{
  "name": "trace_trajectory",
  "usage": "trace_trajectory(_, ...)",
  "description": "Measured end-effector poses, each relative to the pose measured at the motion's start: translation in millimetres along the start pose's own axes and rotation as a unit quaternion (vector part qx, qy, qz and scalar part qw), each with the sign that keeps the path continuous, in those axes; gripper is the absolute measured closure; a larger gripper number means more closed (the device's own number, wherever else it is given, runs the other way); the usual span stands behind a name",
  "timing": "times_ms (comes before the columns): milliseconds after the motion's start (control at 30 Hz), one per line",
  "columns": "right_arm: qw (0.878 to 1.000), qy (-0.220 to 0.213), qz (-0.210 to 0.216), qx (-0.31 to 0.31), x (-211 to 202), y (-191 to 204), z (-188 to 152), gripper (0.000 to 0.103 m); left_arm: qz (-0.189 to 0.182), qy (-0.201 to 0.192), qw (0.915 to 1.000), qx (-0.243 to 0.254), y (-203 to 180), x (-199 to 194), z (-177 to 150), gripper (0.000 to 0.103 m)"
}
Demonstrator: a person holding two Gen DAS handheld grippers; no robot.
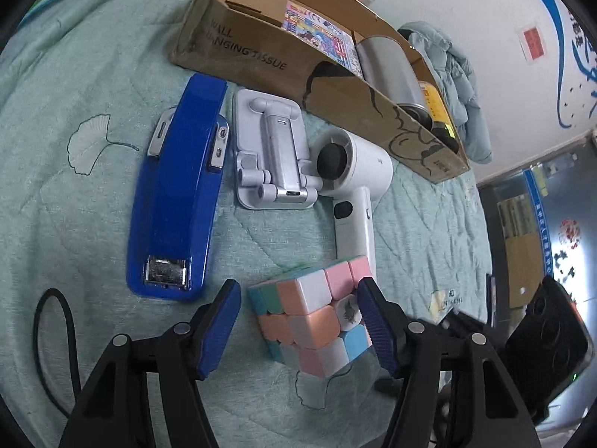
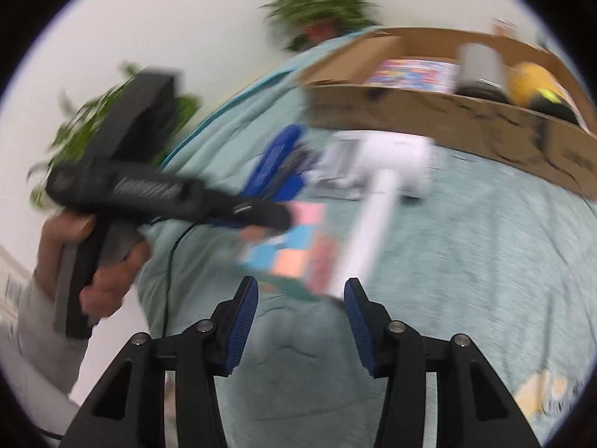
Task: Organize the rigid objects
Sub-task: 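Reach the left gripper to the pastel Rubik's cube and grasp it, then lift the Rubik's cube and carry it over the box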
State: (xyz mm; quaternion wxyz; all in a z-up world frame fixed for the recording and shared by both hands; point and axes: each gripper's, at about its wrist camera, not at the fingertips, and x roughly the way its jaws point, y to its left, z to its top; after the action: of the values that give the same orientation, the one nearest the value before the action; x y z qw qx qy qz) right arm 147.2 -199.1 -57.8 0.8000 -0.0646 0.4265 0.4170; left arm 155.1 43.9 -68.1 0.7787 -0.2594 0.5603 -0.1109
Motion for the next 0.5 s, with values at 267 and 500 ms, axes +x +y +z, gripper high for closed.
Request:
trace_trajectory(267, 1.0, 0.012, 0.005, 0.006, 33.7, 6.7, 8.4, 0.053, -0.025, 0.006, 0.9996, -0.01, 2.9, -1.4, -4.2, 0.053)
trace_trajectory(500, 0.999, 0.033, 0.026, 0.022, 40.8, 6.6, 2.6, 0.054, -0.035, 0.01, 0.9991, -0.024, 11.5, -7.0, -13.7, 0.052)
